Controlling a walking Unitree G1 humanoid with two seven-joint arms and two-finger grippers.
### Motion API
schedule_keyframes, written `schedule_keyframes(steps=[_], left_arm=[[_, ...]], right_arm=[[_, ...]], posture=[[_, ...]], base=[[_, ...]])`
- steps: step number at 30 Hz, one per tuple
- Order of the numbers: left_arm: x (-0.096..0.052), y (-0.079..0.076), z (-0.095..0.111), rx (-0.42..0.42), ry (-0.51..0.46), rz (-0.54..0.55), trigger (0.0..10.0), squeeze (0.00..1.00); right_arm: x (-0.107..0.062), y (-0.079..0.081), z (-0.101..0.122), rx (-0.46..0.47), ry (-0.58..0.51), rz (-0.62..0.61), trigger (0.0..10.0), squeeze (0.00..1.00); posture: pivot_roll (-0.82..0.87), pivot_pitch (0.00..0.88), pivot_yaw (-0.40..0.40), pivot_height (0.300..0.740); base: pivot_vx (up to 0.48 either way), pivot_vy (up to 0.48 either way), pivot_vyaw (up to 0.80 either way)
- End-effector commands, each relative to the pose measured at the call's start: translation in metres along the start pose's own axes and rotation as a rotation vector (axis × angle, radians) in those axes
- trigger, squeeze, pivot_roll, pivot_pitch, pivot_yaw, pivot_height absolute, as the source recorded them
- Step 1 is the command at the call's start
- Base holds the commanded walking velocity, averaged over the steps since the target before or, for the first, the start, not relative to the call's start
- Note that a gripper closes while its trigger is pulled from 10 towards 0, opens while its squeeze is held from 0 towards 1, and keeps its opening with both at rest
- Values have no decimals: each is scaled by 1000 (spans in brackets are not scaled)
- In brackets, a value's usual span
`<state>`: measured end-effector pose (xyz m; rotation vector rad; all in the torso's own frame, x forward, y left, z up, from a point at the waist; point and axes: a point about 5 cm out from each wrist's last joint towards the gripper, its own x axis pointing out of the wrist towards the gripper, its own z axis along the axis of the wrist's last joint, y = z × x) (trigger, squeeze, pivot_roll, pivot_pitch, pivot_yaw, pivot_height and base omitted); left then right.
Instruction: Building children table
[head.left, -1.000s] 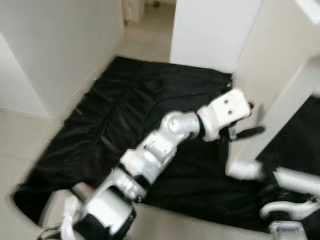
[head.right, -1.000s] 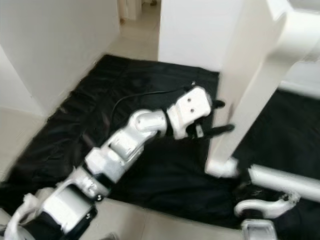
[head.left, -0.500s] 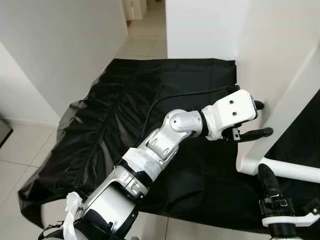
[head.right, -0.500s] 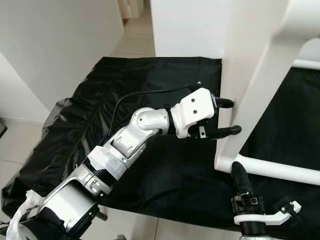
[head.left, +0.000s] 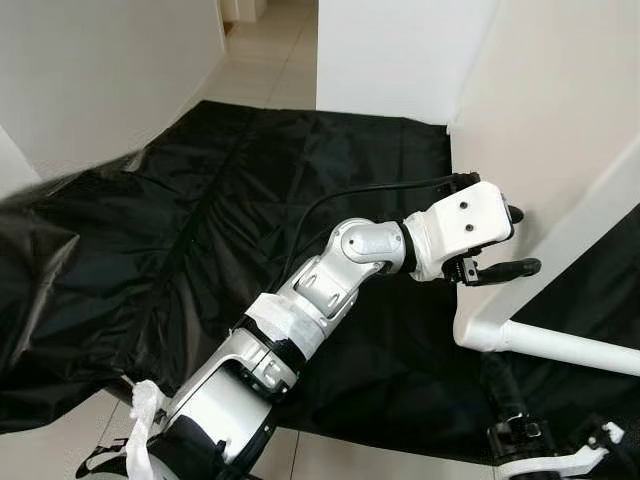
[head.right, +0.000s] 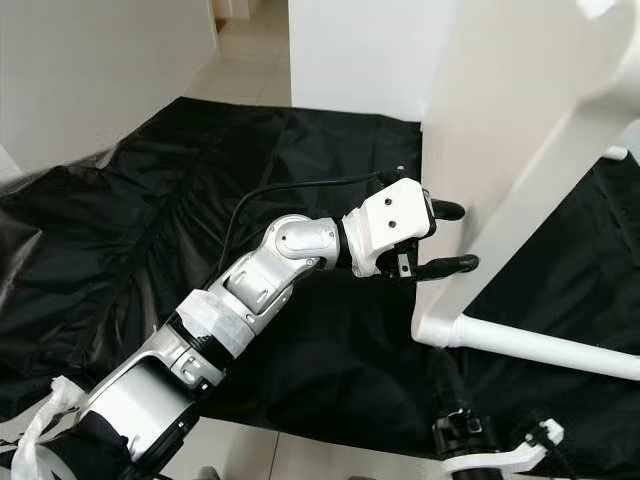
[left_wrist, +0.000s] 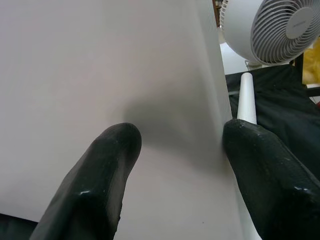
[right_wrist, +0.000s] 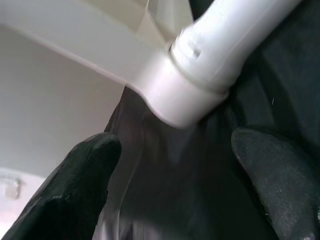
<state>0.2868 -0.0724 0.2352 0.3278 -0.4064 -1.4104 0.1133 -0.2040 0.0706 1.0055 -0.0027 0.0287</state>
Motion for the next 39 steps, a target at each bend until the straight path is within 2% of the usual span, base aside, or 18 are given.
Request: schedule_keyframes(steps=[1,39], left_arm=[[-6,9,-7,-13,43,88,10000,0],[-6,9,-7,-13,43,88,10000,0]], right_arm=[[-64,78,-33,83,-197,235,10000,0],[-64,78,-33,83,-197,235,10000,0]], posture=[[-94,93,244,740],[-94,93,244,740]], base=[[0,0,0],[0,0,0]])
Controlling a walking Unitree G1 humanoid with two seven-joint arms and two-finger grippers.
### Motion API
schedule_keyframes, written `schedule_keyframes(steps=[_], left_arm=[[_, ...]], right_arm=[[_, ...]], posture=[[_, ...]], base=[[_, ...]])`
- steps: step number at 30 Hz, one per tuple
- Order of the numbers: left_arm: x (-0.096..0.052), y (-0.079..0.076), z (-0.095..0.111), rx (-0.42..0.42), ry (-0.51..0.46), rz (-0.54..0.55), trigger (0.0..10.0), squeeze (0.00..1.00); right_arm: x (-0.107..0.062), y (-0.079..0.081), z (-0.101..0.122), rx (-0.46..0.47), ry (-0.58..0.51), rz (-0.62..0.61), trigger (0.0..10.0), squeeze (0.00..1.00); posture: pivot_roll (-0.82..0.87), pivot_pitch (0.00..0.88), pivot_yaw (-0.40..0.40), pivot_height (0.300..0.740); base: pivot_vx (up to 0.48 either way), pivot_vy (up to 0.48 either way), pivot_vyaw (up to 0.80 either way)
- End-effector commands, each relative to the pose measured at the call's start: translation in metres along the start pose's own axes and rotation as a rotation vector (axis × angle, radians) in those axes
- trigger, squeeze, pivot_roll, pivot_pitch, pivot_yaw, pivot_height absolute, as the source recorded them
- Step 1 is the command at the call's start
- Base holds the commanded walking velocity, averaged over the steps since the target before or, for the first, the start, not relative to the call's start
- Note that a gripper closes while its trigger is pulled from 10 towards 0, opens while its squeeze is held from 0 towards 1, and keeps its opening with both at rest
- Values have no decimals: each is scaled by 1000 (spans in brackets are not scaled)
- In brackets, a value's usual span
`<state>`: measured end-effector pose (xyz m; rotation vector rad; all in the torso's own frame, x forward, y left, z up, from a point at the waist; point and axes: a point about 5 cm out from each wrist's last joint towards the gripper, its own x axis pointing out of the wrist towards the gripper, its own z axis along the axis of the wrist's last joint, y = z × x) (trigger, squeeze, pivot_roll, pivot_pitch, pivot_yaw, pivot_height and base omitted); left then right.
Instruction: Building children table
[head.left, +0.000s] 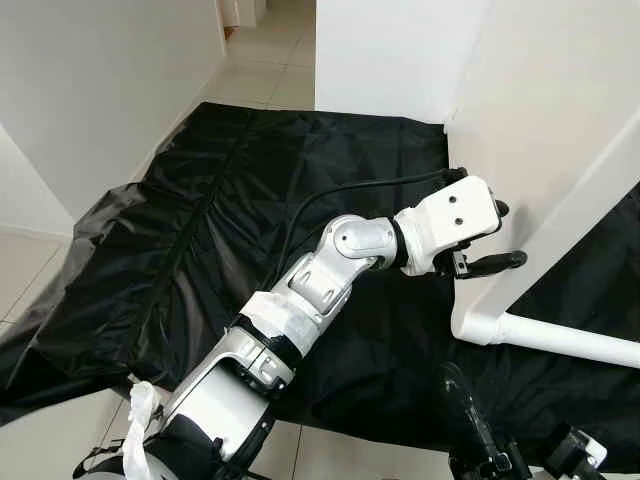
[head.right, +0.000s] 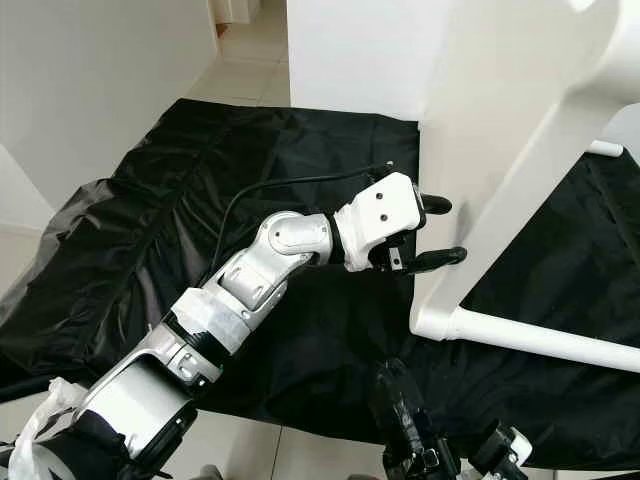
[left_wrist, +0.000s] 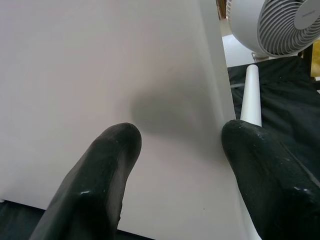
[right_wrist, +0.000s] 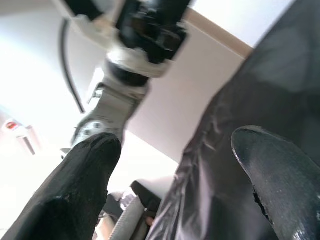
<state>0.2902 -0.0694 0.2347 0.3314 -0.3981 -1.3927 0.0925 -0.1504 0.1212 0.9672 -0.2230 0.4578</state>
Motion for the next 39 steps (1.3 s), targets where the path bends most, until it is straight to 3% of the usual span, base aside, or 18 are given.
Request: schedule_keyframes(steps=[1,8,9,10,11,12,13,14,18,19,23,30,39], left_arm=[[-3,6,-5,-12,31,73,10000,0],[-3,6,-5,-12,31,73,10000,0],[-3,6,-5,-11,31,75,10000,0],[-35,13,-10,-120,-5,141,10000,0],[-35,13,-10,-120,-5,141,10000,0],[-59,15,-13,-191,-30,190,10000,0],[-59,15,-13,-191,-30,190,10000,0],[-86,16,-20,-253,-36,271,10000,0],[-90,20,-30,-262,-7,345,10000,0],[-95,26,-42,-271,41,443,10000,0],[-100,31,-47,-298,53,519,10000,0],[-109,31,-49,-313,79,580,10000,0],[-123,33,-68,-338,146,715,10000,0]], right_arm=[[-37,26,-15,54,-227,-228,10000,0],[-37,26,-15,54,-227,-228,10000,0],[-30,32,-8,35,-216,-169,10000,0],[13,9,-5,-167,23,-57,10000,0],[13,9,-5,-167,23,-57,10000,0],[51,-4,5,-420,122,0,10000,0],[51,-4,5,-420,122,0,10000,0],[95,-17,17,-728,162,7,10000,0],[100,-27,9,-767,198,-47,10000,0],[102,-35,5,-780,207,-89,10000,0],[104,-41,5,-795,202,-123,10000,0],[109,-47,4,-849,203,-162,10000,0],[113,-66,8,-943,157,-329,10000,0]], posture=[[-94,93,244,740],[-94,93,244,740],[-90,0,0,740],[9,0,0,740],[9,0,0,740],[11,0,0,740],[11,0,0,740],[14,0,0,740],[15,0,0,740],[18,0,0,740],[19,0,0,740],[20,0,0,740],[24,0,0,740]], base=[[0,0,0],[0,0,0],[0,0,0],[0,0,0],[0,0,0],[0,0,0],[0,0,0],[0,0,0],[0,0,0],[0,0,0],[0,0,0],[0,0,0],[0,0,0]])
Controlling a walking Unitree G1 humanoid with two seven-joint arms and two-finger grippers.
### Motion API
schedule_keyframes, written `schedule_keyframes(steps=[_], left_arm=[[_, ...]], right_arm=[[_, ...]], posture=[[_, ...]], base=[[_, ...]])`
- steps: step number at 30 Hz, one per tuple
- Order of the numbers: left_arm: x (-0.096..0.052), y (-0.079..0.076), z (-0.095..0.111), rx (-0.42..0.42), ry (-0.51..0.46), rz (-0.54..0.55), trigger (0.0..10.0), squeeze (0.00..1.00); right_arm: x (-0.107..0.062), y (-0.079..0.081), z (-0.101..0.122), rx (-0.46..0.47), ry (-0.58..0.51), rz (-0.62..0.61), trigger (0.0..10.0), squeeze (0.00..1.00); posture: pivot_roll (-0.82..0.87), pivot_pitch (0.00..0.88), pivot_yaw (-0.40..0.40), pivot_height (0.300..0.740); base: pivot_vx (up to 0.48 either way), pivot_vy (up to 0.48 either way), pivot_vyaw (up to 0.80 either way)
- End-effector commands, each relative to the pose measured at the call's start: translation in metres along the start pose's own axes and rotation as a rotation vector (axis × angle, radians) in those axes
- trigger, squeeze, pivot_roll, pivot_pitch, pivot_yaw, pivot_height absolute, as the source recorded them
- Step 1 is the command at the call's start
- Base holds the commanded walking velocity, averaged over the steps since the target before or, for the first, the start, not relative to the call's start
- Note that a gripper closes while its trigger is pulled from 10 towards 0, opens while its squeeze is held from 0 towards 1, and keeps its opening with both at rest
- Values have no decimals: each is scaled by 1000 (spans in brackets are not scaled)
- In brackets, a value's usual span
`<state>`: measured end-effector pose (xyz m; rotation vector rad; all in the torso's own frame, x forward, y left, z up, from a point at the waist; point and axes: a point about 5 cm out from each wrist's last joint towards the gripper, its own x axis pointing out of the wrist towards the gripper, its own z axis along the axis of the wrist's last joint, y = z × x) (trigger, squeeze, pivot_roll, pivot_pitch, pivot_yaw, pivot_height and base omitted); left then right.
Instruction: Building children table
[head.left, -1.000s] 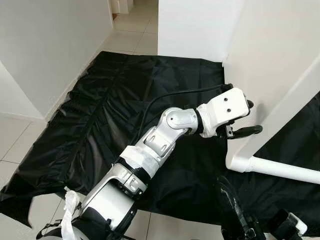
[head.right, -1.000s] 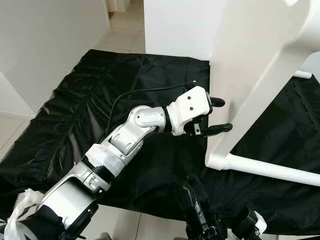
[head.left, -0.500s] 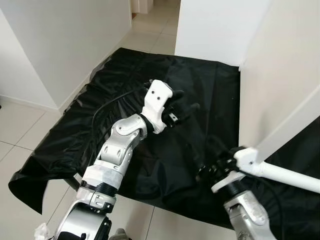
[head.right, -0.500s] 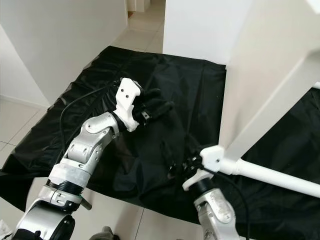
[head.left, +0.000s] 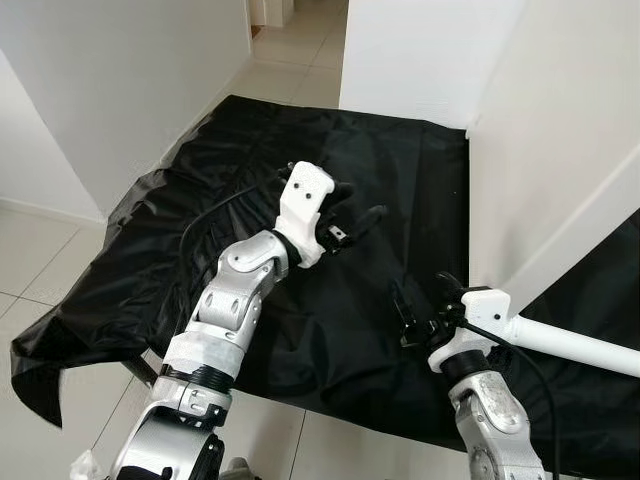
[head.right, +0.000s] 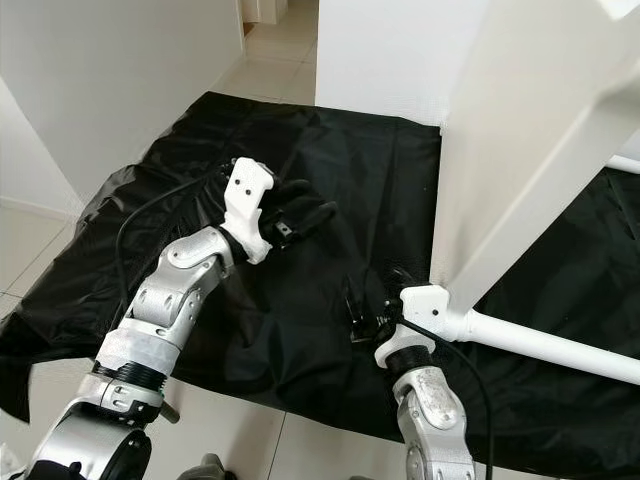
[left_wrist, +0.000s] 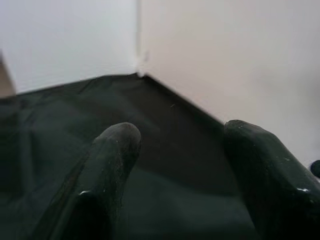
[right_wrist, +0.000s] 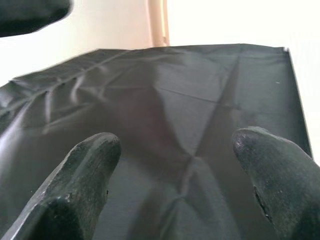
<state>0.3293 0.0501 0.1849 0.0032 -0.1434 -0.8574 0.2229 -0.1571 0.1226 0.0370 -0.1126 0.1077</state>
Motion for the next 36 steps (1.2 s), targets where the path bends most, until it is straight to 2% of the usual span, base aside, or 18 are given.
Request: schedule_keyframes(steps=[1,36], left_arm=[[-3,9,-9,7,20,170,10000,0],[-3,9,-9,7,20,170,10000,0]], right_arm=[[2,-3,-5,-21,9,-35,10000,0],[2,-3,-5,-21,9,-35,10000,0]], posture=[[24,45,35,740],[24,45,35,740]], base=[[0,0,0],[0,0,0]])
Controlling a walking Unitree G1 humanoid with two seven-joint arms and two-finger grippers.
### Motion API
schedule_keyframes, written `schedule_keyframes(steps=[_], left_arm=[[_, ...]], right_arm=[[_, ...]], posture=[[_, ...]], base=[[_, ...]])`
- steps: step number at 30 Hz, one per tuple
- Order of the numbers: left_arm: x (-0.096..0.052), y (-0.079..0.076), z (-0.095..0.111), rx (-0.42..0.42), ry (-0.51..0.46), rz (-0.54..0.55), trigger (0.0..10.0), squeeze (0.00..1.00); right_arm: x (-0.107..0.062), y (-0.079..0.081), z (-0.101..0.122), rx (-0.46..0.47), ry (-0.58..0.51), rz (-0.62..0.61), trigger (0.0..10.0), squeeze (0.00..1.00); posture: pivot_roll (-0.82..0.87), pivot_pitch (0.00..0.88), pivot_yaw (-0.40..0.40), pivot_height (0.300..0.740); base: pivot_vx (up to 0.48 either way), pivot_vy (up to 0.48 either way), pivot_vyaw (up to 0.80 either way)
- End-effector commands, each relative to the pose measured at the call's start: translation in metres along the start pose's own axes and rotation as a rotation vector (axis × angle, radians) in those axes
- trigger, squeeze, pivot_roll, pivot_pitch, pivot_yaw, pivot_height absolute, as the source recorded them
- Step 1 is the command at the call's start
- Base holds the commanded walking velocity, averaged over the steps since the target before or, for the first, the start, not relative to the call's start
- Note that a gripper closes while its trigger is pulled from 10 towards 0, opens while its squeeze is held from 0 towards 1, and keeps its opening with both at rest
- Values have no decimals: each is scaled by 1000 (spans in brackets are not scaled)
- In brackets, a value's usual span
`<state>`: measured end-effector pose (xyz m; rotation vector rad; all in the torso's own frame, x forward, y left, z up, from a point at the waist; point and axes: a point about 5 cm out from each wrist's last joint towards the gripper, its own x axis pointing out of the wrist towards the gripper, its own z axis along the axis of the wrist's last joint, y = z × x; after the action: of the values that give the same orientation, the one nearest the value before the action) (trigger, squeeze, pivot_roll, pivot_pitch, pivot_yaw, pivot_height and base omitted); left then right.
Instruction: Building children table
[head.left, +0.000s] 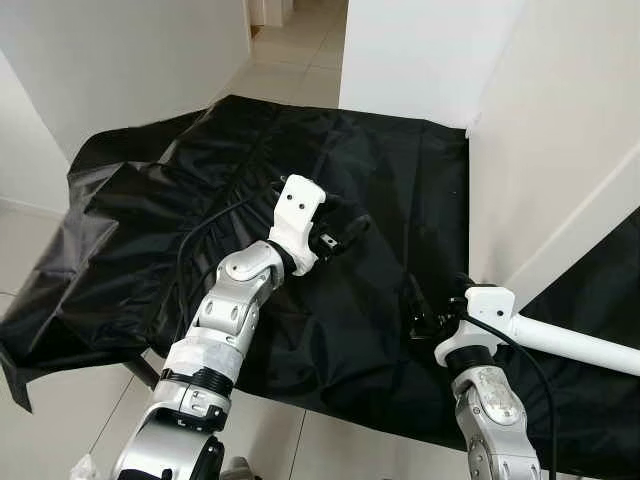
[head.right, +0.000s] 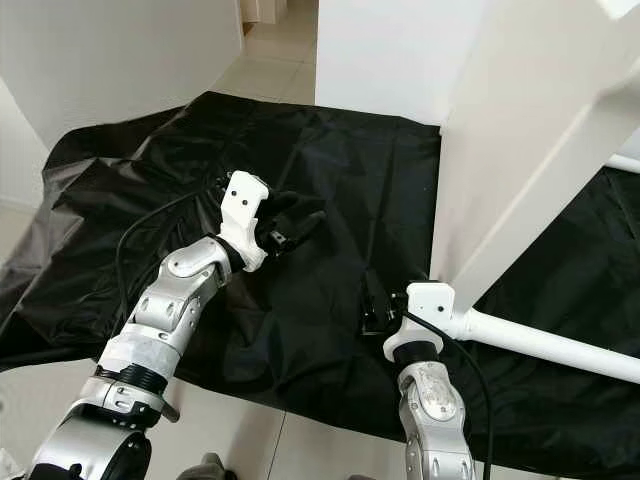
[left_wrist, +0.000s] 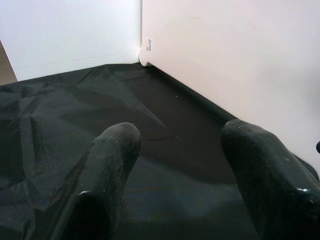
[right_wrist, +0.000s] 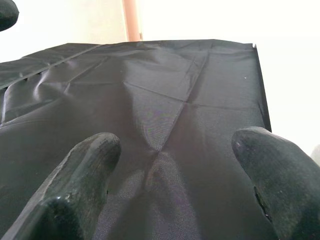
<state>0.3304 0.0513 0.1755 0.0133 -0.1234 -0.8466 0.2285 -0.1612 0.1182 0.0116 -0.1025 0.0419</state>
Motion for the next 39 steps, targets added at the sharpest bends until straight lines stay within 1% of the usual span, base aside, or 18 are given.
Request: schedule_keyframes(steps=[1,25,26,27,28,29,30,31,32,33,39], left_arm=[[-2,8,1,4,-2,160,10000,0],[-2,8,1,4,-2,160,10000,0],[-3,10,-3,-1,8,182,10000,0],[-10,14,-19,-35,10,306,10000,0],[-10,14,-19,-35,10,306,10000,0],[-16,16,-30,-60,14,395,10000,0],[-16,16,-30,-60,14,395,10000,0],[-19,17,-36,-83,15,447,10000,0],[-21,17,-40,-92,15,473,10000,0],[-20,17,-39,-102,9,466,10000,0],[-19,16,-39,-98,10,467,10000,0]], right_arm=[[-3,2,0,7,-2,29,10000,0],[-3,2,0,7,-2,29,10000,0],[0,0,-2,1,2,-5,10000,0],[18,6,-7,-29,3,-57,10000,0],[18,6,-7,-29,3,-57,10000,0],[31,11,-9,-44,4,-94,10000,0],[31,11,-9,-44,4,-94,10000,0],[40,15,-10,-40,7,-114,10000,0],[45,17,-10,-42,6,-121,10000,0],[46,18,-9,-40,2,-125,10000,0],[47,18,-8,-51,-9,-120,10000,0]], posture=[[24,45,35,740],[24,45,35,740],[23,0,0,740],[74,0,0,740],[74,0,0,740],[73,0,0,740],[73,0,0,740],[72,0,0,740],[72,0,0,740],[74,0,0,740],[78,0,0,740]], base=[[0,0,0],[0,0,0],[0,0,0],[0,0,0],[0,0,0],[0,0,0],[0,0,0],[0,0,0],[0,0,0],[0,0,0],[0,0,0]])
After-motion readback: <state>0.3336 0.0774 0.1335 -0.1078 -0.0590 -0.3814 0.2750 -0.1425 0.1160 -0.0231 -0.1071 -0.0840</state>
